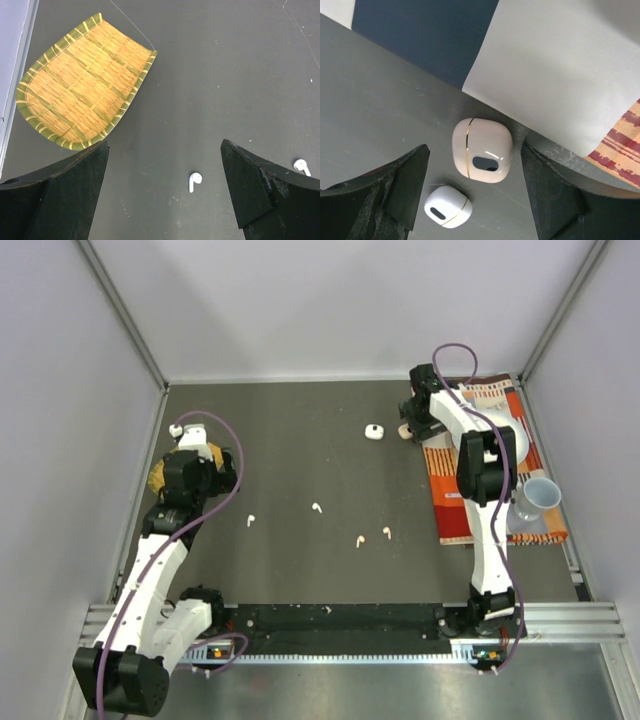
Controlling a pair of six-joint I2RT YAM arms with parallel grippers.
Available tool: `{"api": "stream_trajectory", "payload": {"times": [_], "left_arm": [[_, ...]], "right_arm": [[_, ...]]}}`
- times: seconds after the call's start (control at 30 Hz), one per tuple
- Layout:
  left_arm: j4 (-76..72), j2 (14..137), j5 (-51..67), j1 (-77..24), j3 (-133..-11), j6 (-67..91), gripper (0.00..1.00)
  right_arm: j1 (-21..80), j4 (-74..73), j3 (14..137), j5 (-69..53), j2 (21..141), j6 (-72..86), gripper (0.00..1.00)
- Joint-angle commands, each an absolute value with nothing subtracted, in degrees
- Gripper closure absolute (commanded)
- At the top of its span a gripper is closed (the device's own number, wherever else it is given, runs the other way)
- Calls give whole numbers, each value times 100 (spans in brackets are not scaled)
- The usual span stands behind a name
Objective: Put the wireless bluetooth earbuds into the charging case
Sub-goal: Move the charging case to the center of the board.
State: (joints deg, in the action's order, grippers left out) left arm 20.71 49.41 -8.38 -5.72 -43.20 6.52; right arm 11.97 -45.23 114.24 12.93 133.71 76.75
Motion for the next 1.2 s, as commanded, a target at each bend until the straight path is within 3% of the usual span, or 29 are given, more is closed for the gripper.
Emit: {"api": "stream_trajectory", "payload": {"times": [0.0,0.67,0.73,1.17], "left_arm": [[1942,4931,-809,-571,-4518,668,1],[1960,4913,-809,-580,-4526,686,1],[1969,4904,-826,-571,-4518,686,1],[1986,4887,-756,-580,-4544,686,1]], "right_arm": [[1213,-4465,11514,1318,13474,7778,25],[1107,-4465,10978,1450,13201,7734,47],[1116,-4474,10864,1415,13123,7699,53],[1388,-4351,9037,1055,11884,7611,50]]}}
